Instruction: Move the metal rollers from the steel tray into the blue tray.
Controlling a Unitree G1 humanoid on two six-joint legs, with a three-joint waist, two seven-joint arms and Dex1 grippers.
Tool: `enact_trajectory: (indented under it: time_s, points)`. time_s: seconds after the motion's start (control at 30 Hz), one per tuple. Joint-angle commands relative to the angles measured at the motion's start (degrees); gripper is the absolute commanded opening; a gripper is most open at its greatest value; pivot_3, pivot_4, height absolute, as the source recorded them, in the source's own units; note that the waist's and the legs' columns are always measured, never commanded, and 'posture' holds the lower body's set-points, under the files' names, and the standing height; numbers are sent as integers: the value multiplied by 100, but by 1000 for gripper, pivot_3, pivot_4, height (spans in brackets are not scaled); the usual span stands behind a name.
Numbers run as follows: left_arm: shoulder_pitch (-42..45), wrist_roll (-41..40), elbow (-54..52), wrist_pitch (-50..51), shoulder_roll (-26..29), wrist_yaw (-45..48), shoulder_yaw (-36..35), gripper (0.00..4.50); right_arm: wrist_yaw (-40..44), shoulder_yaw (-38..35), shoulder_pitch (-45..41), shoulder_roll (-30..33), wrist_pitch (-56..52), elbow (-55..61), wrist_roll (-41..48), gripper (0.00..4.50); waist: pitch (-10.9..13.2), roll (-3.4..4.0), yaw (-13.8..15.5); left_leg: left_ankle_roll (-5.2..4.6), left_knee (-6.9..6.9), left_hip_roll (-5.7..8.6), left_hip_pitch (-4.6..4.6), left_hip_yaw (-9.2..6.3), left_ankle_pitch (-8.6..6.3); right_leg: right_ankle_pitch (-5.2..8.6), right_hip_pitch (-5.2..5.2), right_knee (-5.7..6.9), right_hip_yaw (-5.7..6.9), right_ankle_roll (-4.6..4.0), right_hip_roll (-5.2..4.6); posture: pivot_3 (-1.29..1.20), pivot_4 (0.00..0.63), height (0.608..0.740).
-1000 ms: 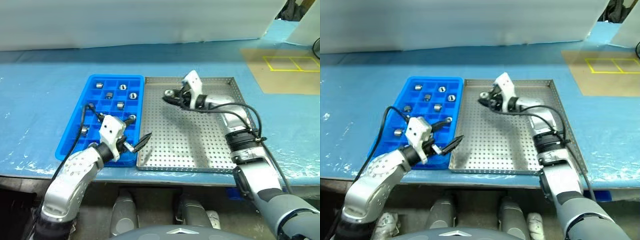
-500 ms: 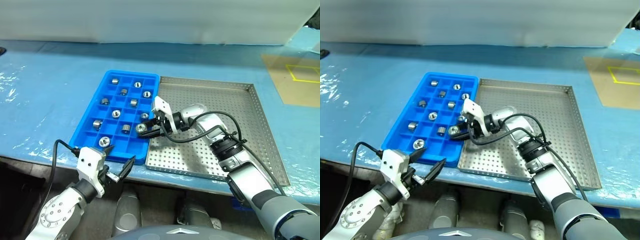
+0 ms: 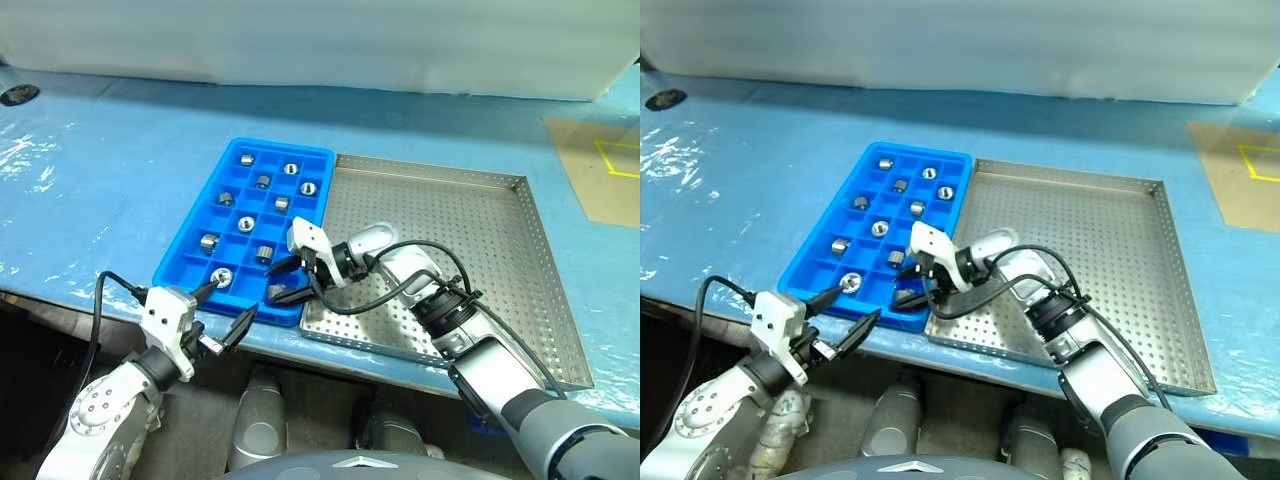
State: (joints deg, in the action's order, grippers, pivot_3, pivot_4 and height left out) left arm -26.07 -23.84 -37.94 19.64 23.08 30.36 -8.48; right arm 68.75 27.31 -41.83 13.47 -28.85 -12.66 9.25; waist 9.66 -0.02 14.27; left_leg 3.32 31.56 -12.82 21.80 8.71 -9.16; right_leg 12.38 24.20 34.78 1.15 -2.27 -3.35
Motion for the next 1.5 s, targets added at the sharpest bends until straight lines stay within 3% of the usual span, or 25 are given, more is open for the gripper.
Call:
enact_trajectory:
  time_s: [0.03, 0.27, 0.53, 0.8, 1.07, 1.5]
  points:
    - [-11, 113, -109, -256, -21, 76, 287, 4500, -132, -353, 68, 212, -28, 246, 92, 3922, 0, 0, 2, 1, 0, 0, 0, 0, 0, 2, -1, 0, 0, 3, 0, 351, 150, 740]
    - [1387, 113, 604, -152, -59, 278, 868, 4500, -721, -1566, 332, 436, -390, 970, 739, 3922, 0, 1, -127, 11, 1, -1, -10, 2, 7, 4, -6, 21, -1, 12, 2, 170, 150, 740]
    - [2934, -141, 1219, 260, -113, 588, 1247, 4500, -1546, -2232, 1224, 874, -560, 2034, 840, 3922, -9, -9, -749, 36, 22, -1, -3, 6, 23, -19, -1, 28, -6, -26, 11, -41, 150, 740]
    - [4108, 272, 2305, 55, -182, 624, 1335, 4500, -2458, -2828, 2259, 1074, 221, 2640, 632, 3922, -10, -9, -1184, 34, 37, 0, -9, 12, 23, -21, -7, 32, -12, -27, 11, -199, 150, 740]
    - [4317, 284, 2657, 3, -235, 785, 1343, 4500, -2873, -3259, 2851, 1108, 279, 2978, 887, 3922, -10, -9, -1341, 13, 58, 0, -5, 13, 11, -21, -12, 31, -15, -28, 11, -240, 150, 740]
    - [3765, 238, 2386, -231, -177, 912, 1199, 4500, -2826, -3117, 2975, 1128, 324, 3005, 1154, 3922, -10, -9, -1342, -6, 61, 0, -7, 13, 0, -21, -18, 27, -13, -28, 9, -191, 150, 740]
